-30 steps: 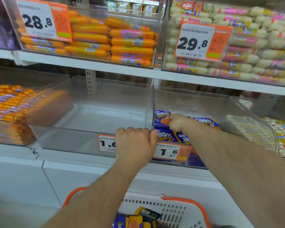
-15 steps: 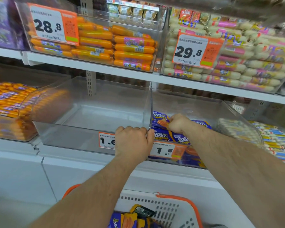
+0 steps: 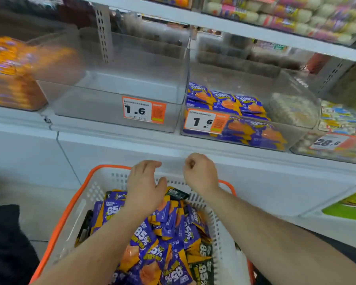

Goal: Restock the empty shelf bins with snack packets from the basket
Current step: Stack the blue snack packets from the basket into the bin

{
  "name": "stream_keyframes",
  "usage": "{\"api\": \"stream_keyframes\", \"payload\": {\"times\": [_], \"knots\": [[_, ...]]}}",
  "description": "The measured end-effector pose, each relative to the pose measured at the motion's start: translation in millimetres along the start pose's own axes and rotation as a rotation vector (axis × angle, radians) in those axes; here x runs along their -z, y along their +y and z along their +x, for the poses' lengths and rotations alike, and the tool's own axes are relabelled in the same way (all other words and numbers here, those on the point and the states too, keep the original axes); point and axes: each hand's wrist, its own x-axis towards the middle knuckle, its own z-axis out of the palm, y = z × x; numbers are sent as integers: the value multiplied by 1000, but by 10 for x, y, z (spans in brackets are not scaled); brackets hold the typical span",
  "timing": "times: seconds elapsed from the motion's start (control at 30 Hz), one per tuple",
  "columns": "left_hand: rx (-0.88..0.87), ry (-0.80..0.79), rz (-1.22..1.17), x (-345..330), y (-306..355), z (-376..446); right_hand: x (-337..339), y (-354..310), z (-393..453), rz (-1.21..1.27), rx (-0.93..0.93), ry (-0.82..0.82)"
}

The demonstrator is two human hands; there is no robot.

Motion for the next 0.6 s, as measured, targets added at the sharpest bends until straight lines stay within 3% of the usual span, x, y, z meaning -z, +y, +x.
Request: {"api": "stream_keyframes", "payload": {"times": [0.13, 0.3, 0.47, 0.6], "knots": [[233, -165, -80, -83, -139, -342, -471, 574, -313, -245, -195, -382], [258, -217, -57, -139, -206, -453, -821, 891, -656, -496, -290, -789], [279, -264, -64, -205, -192, -472, -844, 903, -664, -575, -268, -879], [323, -352, -75, -236, -174, -529, -677, 756, -597, -586, -330, -753]]}}
